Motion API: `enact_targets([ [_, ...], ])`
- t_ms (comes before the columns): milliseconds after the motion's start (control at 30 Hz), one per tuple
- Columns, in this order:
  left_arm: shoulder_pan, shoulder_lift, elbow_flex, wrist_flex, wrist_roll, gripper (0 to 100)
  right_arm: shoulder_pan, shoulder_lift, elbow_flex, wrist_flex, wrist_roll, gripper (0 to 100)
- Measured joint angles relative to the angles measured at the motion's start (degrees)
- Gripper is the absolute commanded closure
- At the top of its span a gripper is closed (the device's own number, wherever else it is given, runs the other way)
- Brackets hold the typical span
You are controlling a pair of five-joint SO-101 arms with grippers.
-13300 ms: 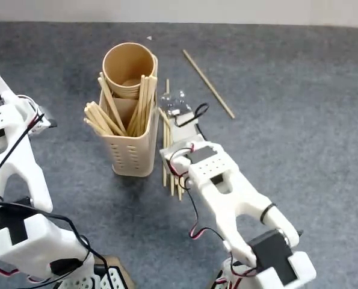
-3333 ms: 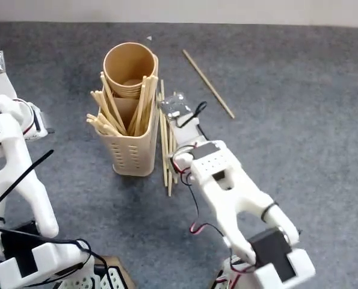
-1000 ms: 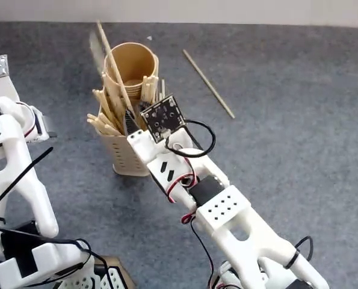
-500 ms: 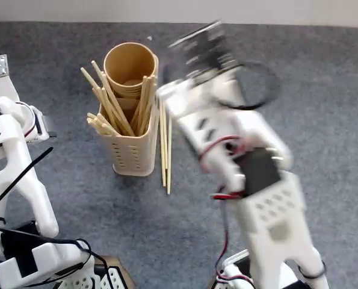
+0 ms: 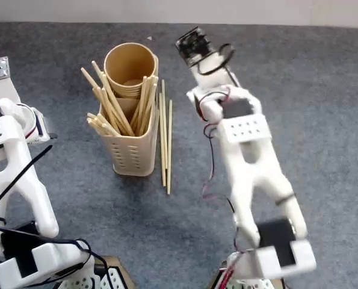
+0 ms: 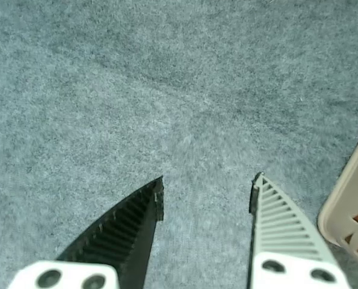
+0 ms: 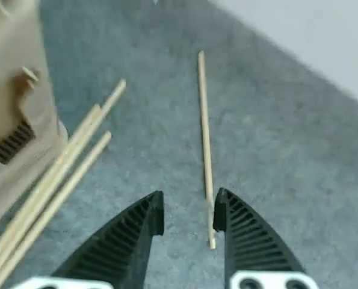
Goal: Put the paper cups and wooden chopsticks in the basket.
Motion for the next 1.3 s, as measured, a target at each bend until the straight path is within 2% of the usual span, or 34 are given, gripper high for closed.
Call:
enact_targets([
  [167, 0.0, 0.0, 2.64, -3.08, 0.0, 75, 3.34, 11.69, -4.66, -0.7, -0.09, 85.4],
  [333, -0.18, 0.0, 2.81, -3.43, 0.0, 75, 7.3, 15.47, -7.56, -0.88, -2.11, 85.4],
  [633, -0.09, 0.0, 2.81, -3.43, 0.0, 75, 8.09, 22.24, -7.65, -0.97, -2.64, 85.4],
  [1133, -0.09, 0.0, 2.81, -3.43, 0.0, 75, 9.93, 34.02, -9.67, -15.12, -2.73, 85.7],
  [1267, -0.09, 0.0, 2.81, -3.43, 0.0, 75, 10.11, 36.13, -10.64, -15.38, 0.09, 99.8],
  [1300, -0.09, 0.0, 2.81, -3.43, 0.0, 75, 10.2, 36.31, -10.73, -15.21, 0.62, 99.1],
])
